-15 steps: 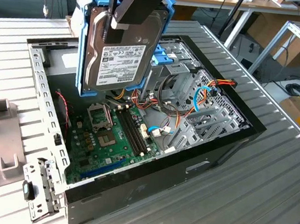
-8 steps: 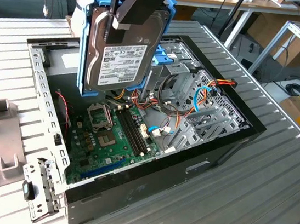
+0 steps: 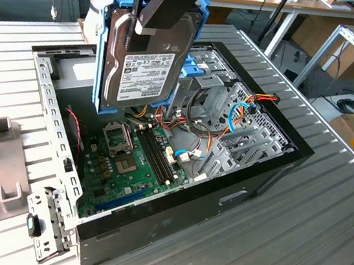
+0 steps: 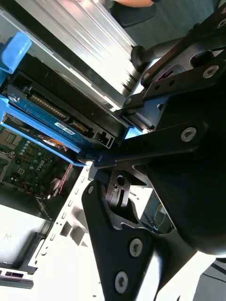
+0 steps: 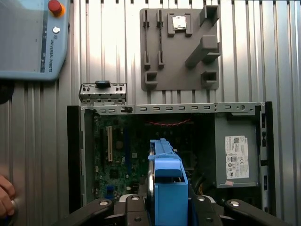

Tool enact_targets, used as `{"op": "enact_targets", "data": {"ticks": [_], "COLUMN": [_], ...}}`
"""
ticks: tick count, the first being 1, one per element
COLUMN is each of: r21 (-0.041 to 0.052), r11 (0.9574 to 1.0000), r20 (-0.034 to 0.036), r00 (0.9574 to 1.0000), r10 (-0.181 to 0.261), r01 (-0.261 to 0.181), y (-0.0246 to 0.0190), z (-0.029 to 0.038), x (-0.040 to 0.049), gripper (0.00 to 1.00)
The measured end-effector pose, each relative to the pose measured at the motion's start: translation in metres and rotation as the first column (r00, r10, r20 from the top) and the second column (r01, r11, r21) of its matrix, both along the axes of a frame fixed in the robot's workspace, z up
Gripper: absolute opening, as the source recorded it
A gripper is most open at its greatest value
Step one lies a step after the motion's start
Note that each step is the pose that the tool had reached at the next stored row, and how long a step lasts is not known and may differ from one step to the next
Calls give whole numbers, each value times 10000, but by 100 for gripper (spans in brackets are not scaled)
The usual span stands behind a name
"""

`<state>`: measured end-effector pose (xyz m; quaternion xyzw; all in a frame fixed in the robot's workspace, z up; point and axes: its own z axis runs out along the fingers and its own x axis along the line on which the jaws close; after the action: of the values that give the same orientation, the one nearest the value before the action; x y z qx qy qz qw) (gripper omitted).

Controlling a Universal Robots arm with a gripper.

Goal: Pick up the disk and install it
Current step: 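Pick up the disk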

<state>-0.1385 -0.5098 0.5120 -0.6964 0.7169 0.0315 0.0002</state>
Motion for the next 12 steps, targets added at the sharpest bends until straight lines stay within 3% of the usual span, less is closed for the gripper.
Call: {"op": "enact_targets", "data": {"ticks": [12], "r21": [0], "r11": [10000], "r20": [0], "r00": [10000], "r10": [-1], "r01": [1], "y": [0], "z": [-1], "x": [25], "gripper": [37]}}
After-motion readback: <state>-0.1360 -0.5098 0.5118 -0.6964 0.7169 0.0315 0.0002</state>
